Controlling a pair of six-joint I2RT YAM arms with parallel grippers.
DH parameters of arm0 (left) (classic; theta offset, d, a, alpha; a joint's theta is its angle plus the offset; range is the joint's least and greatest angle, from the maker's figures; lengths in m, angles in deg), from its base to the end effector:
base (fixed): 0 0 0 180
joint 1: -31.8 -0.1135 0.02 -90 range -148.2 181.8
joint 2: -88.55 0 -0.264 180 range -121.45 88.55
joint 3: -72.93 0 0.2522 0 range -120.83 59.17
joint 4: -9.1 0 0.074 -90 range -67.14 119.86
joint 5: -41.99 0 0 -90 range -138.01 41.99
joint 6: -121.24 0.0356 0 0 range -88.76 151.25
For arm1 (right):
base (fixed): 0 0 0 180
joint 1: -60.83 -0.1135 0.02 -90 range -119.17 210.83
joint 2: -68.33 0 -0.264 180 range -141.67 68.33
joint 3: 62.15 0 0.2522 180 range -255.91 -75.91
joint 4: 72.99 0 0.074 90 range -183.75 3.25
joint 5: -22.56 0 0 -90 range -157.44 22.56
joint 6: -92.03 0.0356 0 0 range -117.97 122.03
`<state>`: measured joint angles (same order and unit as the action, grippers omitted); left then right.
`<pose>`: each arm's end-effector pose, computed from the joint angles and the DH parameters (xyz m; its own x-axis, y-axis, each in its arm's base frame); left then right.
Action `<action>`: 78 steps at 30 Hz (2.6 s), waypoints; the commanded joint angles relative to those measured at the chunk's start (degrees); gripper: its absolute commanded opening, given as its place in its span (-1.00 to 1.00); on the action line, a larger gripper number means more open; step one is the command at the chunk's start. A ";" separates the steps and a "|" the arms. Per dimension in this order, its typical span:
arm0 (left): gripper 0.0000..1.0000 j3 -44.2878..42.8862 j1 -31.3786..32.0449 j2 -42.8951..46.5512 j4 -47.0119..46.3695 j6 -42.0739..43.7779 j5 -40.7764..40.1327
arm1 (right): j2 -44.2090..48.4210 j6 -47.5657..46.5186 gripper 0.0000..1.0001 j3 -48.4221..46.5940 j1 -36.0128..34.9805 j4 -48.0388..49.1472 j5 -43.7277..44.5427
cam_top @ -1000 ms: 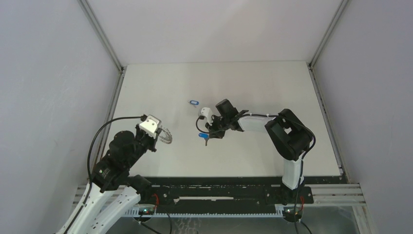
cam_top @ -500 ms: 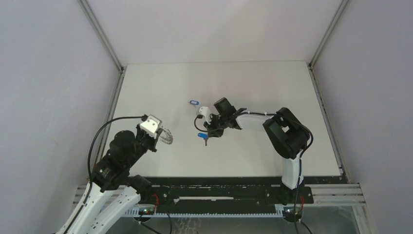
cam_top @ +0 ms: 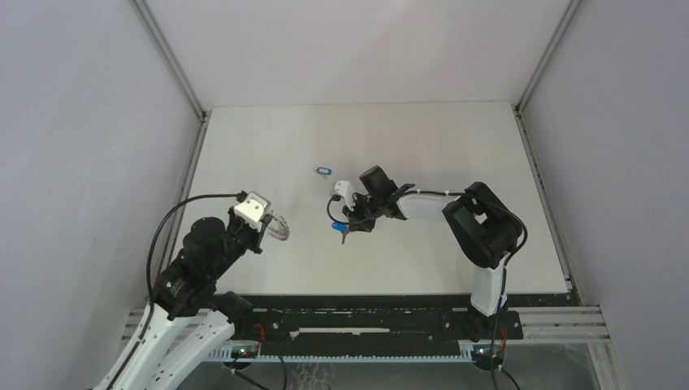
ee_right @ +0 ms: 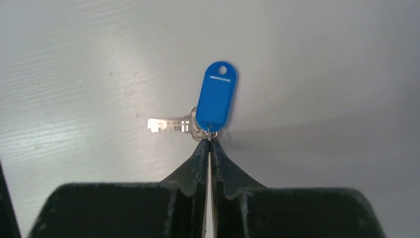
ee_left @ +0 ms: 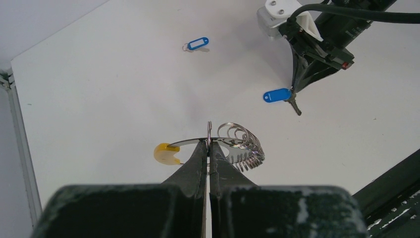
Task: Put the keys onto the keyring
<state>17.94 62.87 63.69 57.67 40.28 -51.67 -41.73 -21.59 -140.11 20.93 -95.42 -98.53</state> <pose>0.0890 -0.0509 0.3164 -0.1948 0.3004 -0.9337 0.5000 0.8494 0.1690 0.2834 0.2610 0.1424 -0.2603 -0.6649 -0.7002 -0.9642 0.2165 0.1528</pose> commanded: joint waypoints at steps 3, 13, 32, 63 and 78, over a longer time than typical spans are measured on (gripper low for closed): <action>-0.99 0.24 -0.43 -0.87 -3.78 0.21 6.16 | 11.82 1.16 -1.00 5.58 -0.66 4.84 -0.91; -0.99 -4.25 -0.32 -6.07 -4.02 3.52 18.04 | 28.70 6.88 -1.00 12.46 -0.81 12.81 1.97; -0.99 -19.23 16.13 -22.01 2.20 22.71 17.00 | 50.35 6.49 -1.00 20.79 0.04 20.45 -9.43; -0.99 -4.92 20.79 -18.25 -8.05 28.45 14.54 | 47.36 -17.63 -1.00 22.60 -15.60 17.64 4.45; -0.99 -4.54 21.36 -18.96 -8.30 28.58 13.48 | 47.78 -20.69 -1.00 24.53 -18.24 21.48 9.83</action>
<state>12.62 83.83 44.67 52.51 67.91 -37.42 4.91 -41.04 -115.61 3.67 -77.25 -90.99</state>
